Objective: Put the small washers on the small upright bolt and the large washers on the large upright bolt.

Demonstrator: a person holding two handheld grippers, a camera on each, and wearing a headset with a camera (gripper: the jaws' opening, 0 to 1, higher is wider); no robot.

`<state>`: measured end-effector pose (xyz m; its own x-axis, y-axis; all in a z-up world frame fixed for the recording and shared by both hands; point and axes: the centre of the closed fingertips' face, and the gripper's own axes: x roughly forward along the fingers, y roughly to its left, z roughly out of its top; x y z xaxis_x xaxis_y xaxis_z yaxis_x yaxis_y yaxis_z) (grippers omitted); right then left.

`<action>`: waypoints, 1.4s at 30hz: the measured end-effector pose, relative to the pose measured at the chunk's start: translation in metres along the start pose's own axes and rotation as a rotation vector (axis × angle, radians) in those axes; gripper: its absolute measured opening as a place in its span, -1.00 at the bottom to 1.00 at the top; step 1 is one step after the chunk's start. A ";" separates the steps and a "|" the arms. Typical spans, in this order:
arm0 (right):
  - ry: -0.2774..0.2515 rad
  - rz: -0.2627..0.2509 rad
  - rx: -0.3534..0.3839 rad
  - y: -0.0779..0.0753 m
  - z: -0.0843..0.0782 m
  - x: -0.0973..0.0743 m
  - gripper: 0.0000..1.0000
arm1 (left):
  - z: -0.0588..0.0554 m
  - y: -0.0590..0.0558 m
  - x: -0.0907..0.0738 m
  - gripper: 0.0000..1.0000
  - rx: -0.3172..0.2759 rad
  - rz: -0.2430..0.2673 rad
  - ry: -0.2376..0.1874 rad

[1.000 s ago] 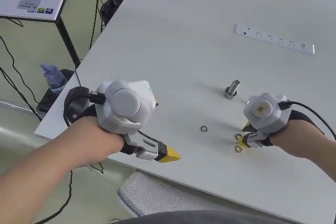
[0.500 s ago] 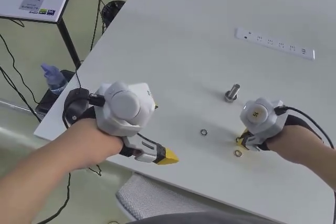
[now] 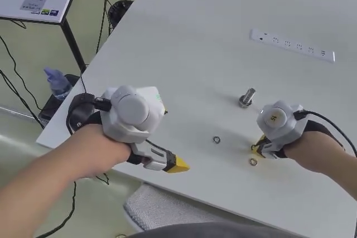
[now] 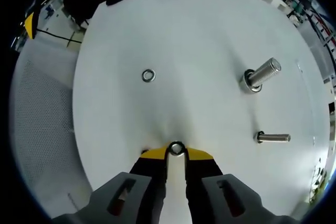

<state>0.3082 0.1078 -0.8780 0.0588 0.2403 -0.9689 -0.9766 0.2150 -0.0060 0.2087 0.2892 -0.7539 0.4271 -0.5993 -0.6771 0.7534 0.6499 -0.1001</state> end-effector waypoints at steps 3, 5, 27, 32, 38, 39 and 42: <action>-0.002 -0.001 0.008 -0.002 -0.003 -0.004 -0.74 | 0.000 0.000 0.001 0.59 0.000 -0.003 0.004; -0.002 -0.001 0.013 -0.004 -0.005 -0.006 -0.74 | -0.001 0.000 0.001 0.58 -0.001 -0.003 0.008; 0.040 -0.034 0.022 -0.053 -0.022 -0.071 -0.74 | 0.008 0.002 0.007 0.57 0.007 -0.007 0.005; 0.047 -0.046 0.014 -0.066 -0.017 -0.081 -0.74 | 0.005 0.003 0.007 0.55 0.003 -0.006 0.011; 0.043 -0.065 -0.016 -0.082 -0.002 -0.090 -0.74 | 0.000 0.002 0.005 0.54 -0.006 -0.003 0.019; 0.042 -0.065 -0.015 -0.084 0.000 -0.091 -0.74 | 0.000 0.002 0.005 0.54 -0.007 -0.002 0.020; 0.043 -0.063 -0.031 -0.093 0.007 -0.092 -0.74 | 0.002 0.002 0.003 0.54 -0.008 -0.002 0.014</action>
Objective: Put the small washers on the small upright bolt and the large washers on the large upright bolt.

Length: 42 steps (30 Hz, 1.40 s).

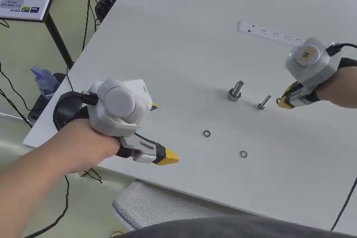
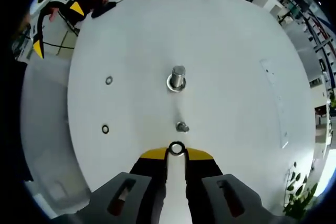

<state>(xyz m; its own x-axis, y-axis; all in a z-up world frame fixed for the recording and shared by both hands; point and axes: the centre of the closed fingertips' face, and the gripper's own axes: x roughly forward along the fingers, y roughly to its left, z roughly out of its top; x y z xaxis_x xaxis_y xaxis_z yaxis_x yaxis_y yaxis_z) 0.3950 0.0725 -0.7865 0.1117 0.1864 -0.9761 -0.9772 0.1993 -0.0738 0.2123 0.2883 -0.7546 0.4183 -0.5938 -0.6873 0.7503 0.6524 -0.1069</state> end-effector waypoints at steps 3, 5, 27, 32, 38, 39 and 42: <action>0.000 -0.001 -0.014 -0.008 0.007 0.001 -0.74 | 0.000 0.003 -0.001 0.54 -0.001 0.004 -0.001; -0.001 -0.001 -0.016 -0.011 0.009 0.003 -0.74 | 0.004 0.005 -0.002 0.54 0.002 0.006 -0.008; 0.018 0.041 -0.014 -0.017 0.010 0.031 -0.74 | 0.008 0.015 0.009 0.67 -0.019 -0.005 -0.037; 0.014 0.045 -0.011 -0.015 0.011 0.034 -0.74 | 0.006 0.015 0.010 0.64 -0.017 -0.011 -0.025; 0.013 0.045 -0.010 -0.015 0.010 0.040 -0.74 | 0.002 0.012 0.010 0.61 -0.014 -0.015 -0.011; 0.014 0.046 -0.008 -0.015 0.009 0.040 -0.74 | 0.004 0.011 0.009 0.60 -0.016 -0.015 -0.016; 0.019 0.047 -0.012 -0.014 0.009 0.042 -0.74 | 0.004 0.010 0.007 0.60 -0.018 -0.014 -0.018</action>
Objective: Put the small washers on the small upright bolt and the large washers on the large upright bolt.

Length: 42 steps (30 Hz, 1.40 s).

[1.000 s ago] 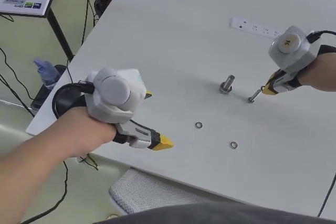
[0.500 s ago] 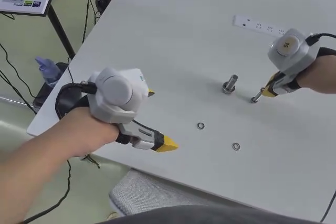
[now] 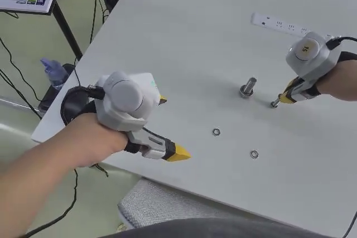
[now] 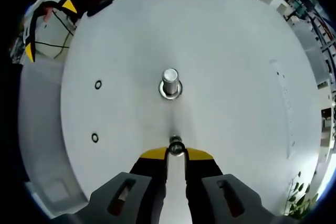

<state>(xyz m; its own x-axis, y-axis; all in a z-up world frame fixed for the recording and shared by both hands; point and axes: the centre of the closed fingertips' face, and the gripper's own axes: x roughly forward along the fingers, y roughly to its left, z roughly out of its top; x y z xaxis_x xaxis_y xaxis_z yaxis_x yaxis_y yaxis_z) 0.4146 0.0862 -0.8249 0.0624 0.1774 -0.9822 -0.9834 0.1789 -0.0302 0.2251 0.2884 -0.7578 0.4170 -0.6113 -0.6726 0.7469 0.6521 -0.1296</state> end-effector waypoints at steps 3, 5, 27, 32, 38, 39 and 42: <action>0.004 0.001 -0.004 0.001 -0.001 0.003 -0.74 | 0.000 0.000 0.000 0.60 -0.002 0.001 0.000; 0.004 0.002 -0.007 0.002 -0.001 0.005 -0.74 | -0.001 0.000 0.000 0.60 -0.003 0.001 0.002; 0.023 0.007 -0.050 0.002 -0.007 0.035 -0.74 | -0.013 -0.003 0.001 0.57 -0.019 0.002 0.033; 0.024 0.007 -0.054 0.002 -0.007 0.036 -0.74 | -0.014 -0.002 -0.001 0.56 -0.020 0.002 0.037; 0.020 0.010 -0.046 0.003 -0.007 0.035 -0.73 | -0.017 -0.001 -0.001 0.54 -0.019 0.002 0.045; 0.021 0.010 -0.047 0.003 -0.007 0.035 -0.73 | -0.017 -0.001 -0.001 0.54 -0.020 0.002 0.045; 0.020 0.010 -0.053 0.000 -0.006 0.037 -0.73 | -0.017 0.000 -0.001 0.54 -0.020 0.002 0.045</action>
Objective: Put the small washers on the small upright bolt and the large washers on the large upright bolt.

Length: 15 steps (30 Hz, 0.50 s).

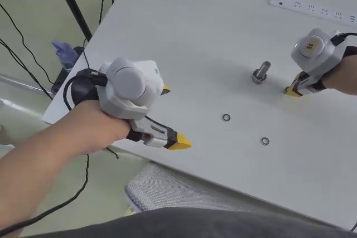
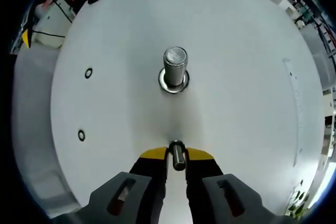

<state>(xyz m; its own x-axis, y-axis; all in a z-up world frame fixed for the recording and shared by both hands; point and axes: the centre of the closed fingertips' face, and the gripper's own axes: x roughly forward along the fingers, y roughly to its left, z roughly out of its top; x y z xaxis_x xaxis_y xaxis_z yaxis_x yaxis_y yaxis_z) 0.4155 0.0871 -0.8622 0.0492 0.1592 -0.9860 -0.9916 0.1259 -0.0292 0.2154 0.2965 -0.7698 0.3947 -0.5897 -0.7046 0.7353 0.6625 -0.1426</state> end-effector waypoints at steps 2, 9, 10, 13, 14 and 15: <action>-0.004 -0.006 -0.006 -0.005 0.000 0.003 -0.68 | 0.001 0.000 0.000 0.54 -0.001 0.000 -0.002; -0.023 -0.001 0.001 -0.001 0.004 -0.001 -0.53 | -0.001 -0.001 0.000 0.53 0.001 0.003 0.003; -0.024 0.001 0.002 0.000 0.004 -0.001 -0.52 | -0.001 -0.001 0.000 0.53 0.002 0.003 0.003; -0.030 -0.005 -0.006 0.000 0.005 -0.004 -0.39 | -0.001 -0.001 -0.001 0.53 0.002 0.006 0.002; -0.029 -0.002 -0.007 0.001 0.005 -0.005 -0.38 | -0.001 -0.001 -0.001 0.53 0.001 0.006 -0.001; -0.029 -0.001 -0.007 0.002 0.005 -0.007 -0.39 | 0.000 -0.001 -0.002 0.53 0.001 0.009 -0.006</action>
<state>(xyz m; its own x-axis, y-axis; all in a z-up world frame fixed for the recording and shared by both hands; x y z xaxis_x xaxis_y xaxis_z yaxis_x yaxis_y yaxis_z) 0.4141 0.0910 -0.8549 0.0535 0.1872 -0.9809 -0.9923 0.1196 -0.0313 0.2141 0.2971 -0.7682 0.4046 -0.5865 -0.7017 0.7321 0.6675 -0.1358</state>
